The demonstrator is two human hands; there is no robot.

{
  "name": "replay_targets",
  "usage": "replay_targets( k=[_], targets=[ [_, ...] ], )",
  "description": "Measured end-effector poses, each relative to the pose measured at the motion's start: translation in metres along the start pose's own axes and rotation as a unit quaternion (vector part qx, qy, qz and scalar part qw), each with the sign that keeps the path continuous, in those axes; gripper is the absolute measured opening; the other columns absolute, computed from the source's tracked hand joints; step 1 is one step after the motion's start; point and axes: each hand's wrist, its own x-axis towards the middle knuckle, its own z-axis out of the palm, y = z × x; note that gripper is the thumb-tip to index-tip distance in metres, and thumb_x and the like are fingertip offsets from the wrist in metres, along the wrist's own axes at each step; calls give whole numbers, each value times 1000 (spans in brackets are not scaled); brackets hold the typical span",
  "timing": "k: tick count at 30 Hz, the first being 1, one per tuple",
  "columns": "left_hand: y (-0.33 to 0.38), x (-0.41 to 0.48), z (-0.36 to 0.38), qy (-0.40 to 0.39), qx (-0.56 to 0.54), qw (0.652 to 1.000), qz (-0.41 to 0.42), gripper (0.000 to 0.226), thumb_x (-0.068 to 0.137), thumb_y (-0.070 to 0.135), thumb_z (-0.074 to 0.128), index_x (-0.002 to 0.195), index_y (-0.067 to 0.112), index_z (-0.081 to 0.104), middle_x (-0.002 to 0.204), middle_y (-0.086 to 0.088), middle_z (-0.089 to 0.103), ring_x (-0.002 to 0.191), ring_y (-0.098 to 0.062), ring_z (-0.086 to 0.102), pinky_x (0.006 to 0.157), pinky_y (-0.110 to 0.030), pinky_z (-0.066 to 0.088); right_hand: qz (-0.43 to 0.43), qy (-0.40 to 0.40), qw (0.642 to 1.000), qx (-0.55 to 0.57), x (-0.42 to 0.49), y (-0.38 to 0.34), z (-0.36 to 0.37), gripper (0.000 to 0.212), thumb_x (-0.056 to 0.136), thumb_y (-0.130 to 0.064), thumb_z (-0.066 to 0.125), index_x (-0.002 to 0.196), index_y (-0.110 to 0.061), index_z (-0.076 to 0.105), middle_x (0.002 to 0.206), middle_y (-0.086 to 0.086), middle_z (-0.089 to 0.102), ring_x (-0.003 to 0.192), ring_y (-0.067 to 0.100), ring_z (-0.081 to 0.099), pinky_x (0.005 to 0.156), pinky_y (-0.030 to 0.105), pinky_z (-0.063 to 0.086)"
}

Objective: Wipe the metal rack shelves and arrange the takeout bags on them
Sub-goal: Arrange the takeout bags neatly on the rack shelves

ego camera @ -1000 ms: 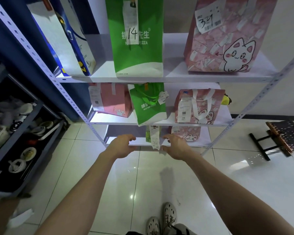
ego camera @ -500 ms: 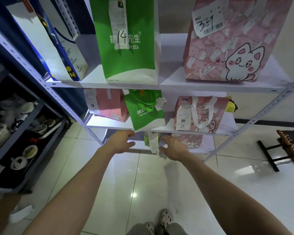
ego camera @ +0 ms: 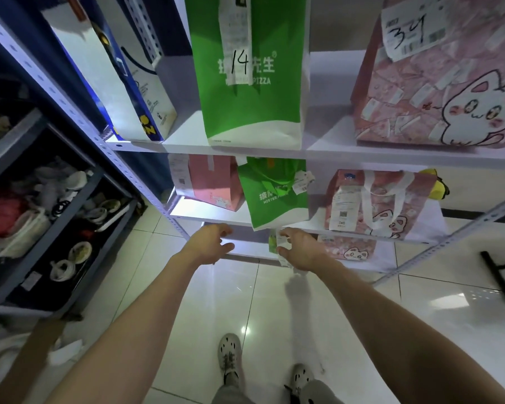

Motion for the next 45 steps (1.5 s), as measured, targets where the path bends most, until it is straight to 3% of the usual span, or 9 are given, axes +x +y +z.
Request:
replay_targets(
  k=[4,10,13,18,24,29,35,40,45],
  targets=[
    [0,34,1,19,-21,1000,-9,41,101,32,74,138,15,67,130,-8,75,115,-30,70,94,-38,56,23,17,999,22,10,-3,6,49,99,-35,67,143,-15,56,137,11,64,120,29,62,100,40,52],
    [24,103,15,56,-252,960,-111,67,100,36,78,152,9,46,141,-14,69,125,-38,67,108,-51,54,74,25,996,44,11,15,24,55,99,-36,68,147,-14,54,142,13,63,124,31,62,103,38,50],
    [29,137,29,67,-297,944,-123,61,100,28,80,149,8,52,144,-12,67,129,-34,66,114,-49,51,100,33,993,58,5,30,37,52,99,-34,68,145,-14,56,141,14,63,123,32,63,103,40,53],
    [29,154,47,95,-304,942,-108,34,104,17,72,138,10,69,132,-9,76,121,-30,71,102,-34,52,128,41,989,65,-7,55,47,53,99,-34,67,146,-13,56,143,11,61,125,29,62,104,36,49],
    [22,98,63,94,-341,933,-61,37,110,11,59,147,11,57,136,-15,73,123,-37,70,107,-56,57,143,90,982,90,-14,55,39,51,101,-32,67,145,-9,54,141,15,62,123,33,64,102,39,52],
    [-1,31,80,100,-349,931,-45,38,112,10,55,150,18,55,131,-9,75,116,-35,73,96,-51,61,147,145,970,125,-15,42,39,71,99,-46,69,152,-9,39,144,16,56,127,35,58,102,43,50],
    [-39,-22,106,98,-296,948,-63,30,112,19,58,142,22,58,127,-6,78,112,-31,74,98,-48,60,150,50,970,187,-6,20,91,30,104,-25,66,129,-8,64,121,14,71,90,21,59,66,23,45],
    [-92,-37,134,75,-269,955,-105,18,111,25,61,129,21,59,116,-9,80,98,-32,72,77,-38,54,182,14,967,177,5,0,156,30,108,-23,55,135,-8,59,119,15,70,96,29,66,75,34,49],
    [-153,-39,160,-11,-255,957,-136,38,102,25,76,137,21,61,123,-6,77,103,-27,75,90,-40,60,201,26,962,182,28,-18,206,30,110,-24,52,133,-7,60,122,18,70,98,35,66,78,37,51]
  ],
)
